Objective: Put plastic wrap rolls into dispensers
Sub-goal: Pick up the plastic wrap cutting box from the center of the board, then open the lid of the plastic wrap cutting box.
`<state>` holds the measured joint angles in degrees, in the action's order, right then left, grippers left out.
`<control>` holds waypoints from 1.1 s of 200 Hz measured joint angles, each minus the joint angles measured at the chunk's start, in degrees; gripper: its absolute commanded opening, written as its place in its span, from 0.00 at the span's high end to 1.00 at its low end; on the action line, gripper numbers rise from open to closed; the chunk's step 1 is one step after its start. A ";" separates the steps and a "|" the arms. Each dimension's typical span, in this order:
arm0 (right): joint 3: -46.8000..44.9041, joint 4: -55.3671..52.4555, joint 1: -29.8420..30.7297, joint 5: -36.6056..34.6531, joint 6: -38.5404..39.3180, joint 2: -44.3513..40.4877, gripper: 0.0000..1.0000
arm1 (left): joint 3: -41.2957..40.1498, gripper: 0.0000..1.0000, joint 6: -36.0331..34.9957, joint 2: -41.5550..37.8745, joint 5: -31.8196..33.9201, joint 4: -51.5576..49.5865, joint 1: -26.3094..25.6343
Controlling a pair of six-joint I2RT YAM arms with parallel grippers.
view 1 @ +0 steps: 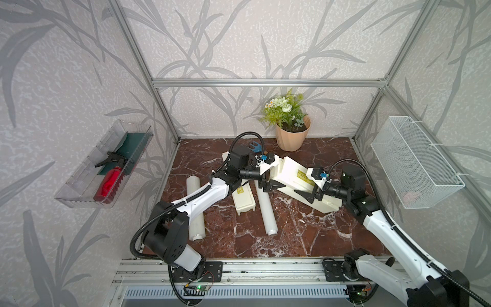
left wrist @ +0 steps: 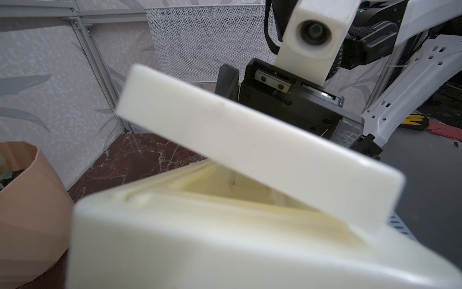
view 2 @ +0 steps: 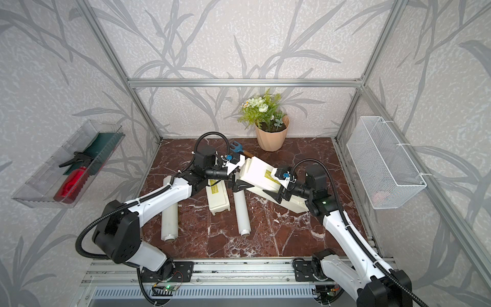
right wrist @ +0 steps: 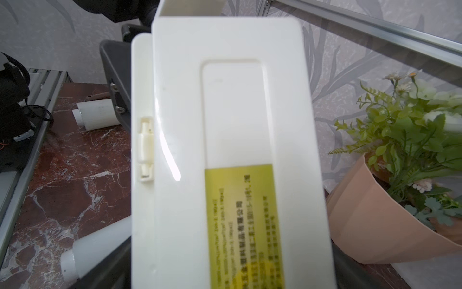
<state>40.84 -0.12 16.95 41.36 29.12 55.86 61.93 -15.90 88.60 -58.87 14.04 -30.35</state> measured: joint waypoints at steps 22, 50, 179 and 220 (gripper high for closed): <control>0.04 -0.61 0.31 -0.76 -0.26 0.39 0.01 | -0.33 0.72 0.39 0.28 0.02 0.07 -0.11; 3.17 -5.27 0.28 1.14 0.13 2.71 0.01 | -0.33 0.74 -1.53 0.11 0.00 -0.52 -0.81; 8.85 -12.00 5.07 6.29 2.97 10.82 0.29 | 2.54 0.85 -13.46 -0.09 5.16 -12.68 -6.01; 8.92 -12.37 5.03 7.41 3.78 10.88 0.53 | 2.89 0.93 -16.52 -0.55 5.44 -14.97 -6.03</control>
<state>49.76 -12.49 21.98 48.77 32.91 66.74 64.82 -32.42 88.05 -53.43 -0.93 -36.38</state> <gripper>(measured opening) 0.884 0.882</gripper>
